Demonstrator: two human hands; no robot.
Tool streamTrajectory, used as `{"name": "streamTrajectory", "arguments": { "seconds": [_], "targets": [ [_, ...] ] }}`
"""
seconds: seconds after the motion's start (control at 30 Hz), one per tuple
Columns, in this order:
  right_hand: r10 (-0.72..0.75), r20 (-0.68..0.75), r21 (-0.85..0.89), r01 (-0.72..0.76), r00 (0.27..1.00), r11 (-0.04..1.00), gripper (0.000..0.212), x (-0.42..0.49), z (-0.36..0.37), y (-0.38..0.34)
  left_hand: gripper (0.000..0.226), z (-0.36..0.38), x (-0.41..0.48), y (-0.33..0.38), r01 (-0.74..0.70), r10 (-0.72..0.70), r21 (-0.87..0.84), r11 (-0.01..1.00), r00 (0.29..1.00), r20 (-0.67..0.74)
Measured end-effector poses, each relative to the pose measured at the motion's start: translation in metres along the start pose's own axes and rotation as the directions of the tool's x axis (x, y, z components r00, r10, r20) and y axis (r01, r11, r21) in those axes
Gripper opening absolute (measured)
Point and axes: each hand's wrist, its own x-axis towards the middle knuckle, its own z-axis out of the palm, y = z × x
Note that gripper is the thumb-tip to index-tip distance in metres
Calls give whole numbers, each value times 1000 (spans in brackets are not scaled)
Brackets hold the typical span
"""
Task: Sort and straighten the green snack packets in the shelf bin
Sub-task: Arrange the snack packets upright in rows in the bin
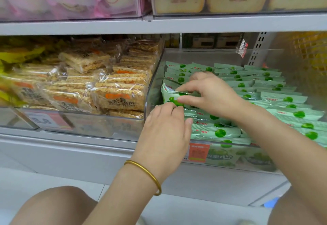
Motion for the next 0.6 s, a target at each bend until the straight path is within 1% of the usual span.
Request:
{"name": "streamTrajectory", "arguments": {
  "seconds": [0.1, 0.13, 0.2, 0.27, 0.37, 0.43, 0.53, 0.6],
  "targets": [
    [5, -71, 33, -3, 997, 999, 32, 2, -4, 3, 71, -2, 1, 1, 23, -23, -24, 999, 1000, 18],
    [-1, -72, 31, 3, 997, 1000, 28, 3, -3, 2, 68, -2, 1, 1, 28, -27, -31, 999, 999, 24],
    [-28, -1, -18, 28, 1000, 999, 27, 4, 4, -2, 64, -2, 1, 1, 39, -37, -44, 998, 999, 37],
    [-22, 65, -51, 25, 998, 998, 27, 3, 7, -5, 61, -4, 1, 2, 45, -43, -51, 998, 998, 46],
    [25, 22, -65, -24, 999, 998, 26, 2, 0, -3, 43, -4, 2, 1, 65, -61, -55, 996, 996, 71],
    [35, 1, -63, -35, 999, 997, 20, 2, -2, -4, 42, -4, 3, 1, 67, -64, -55, 996, 996, 62],
    [1, 83, -89, 6, 997, 996, 20, 1, 5, -8, 44, -6, 7, 1, 91, -87, -74, 993, 995, 53],
    [13, 97, -63, -7, 995, 998, 21, 0, 5, -6, 45, -6, 10, 2, 113, -108, -73, 991, 992, 61]
  ]
}}
